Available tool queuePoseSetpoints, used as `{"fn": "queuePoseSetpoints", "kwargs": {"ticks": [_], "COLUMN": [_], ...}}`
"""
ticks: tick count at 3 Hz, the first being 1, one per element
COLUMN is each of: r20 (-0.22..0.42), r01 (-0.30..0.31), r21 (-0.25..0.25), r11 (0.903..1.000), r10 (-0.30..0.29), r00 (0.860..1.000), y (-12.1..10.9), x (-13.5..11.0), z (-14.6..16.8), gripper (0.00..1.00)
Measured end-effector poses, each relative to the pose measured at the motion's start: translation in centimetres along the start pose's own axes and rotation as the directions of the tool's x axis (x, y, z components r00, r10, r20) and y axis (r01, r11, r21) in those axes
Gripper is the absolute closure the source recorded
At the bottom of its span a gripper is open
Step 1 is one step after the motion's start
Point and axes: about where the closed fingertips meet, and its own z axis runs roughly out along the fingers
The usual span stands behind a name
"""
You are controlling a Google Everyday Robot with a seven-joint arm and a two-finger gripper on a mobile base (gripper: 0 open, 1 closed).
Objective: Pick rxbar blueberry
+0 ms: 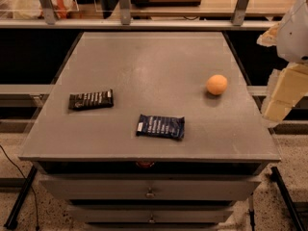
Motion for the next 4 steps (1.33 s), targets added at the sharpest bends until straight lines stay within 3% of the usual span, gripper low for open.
{"fn": "queuePoseSetpoints", "kwargs": {"ticks": [2, 3, 4], "r20": [-0.028, -0.029, 0.022], "r01": [0.016, 0.049, 0.069], "r21": [-0.024, -0.092, -0.196], "r11": [0.9996, 0.9945, 0.9782], "r10": [-0.017, -0.052, -0.065], "r00": [0.999, 0.998, 0.998], "y": [-0.1, -0.1, 0.6], "x": [-0.4, -1.2, -2.0], "z": [1.2, 4.8, 10.7], "gripper": [0.00, 0.00, 0.00]}}
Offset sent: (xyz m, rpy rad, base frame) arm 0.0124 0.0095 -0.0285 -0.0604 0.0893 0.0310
